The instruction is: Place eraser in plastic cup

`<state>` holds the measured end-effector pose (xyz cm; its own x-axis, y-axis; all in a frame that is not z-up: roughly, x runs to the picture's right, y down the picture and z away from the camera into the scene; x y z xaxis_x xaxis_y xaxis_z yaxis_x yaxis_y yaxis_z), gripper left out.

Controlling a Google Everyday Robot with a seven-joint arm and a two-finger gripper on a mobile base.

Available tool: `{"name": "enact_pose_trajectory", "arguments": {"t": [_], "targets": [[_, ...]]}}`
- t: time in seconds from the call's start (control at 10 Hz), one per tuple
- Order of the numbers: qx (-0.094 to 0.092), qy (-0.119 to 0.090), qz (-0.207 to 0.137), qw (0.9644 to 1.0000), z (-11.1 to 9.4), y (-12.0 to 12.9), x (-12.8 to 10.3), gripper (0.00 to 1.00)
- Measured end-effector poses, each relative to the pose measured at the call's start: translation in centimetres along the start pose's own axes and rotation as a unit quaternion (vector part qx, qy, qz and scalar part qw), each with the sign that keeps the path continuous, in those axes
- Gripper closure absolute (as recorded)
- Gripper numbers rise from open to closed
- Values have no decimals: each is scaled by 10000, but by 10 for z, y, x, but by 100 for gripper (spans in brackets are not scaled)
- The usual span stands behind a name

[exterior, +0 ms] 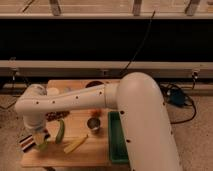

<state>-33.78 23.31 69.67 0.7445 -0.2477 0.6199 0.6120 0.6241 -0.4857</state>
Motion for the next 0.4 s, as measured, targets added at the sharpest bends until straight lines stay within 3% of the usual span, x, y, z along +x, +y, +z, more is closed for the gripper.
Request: {"name": "enact_pose_trajectory", "arguments": {"t": [0.4], "targets": [[60, -147, 14, 9999, -20, -1, 7, 20]]}}
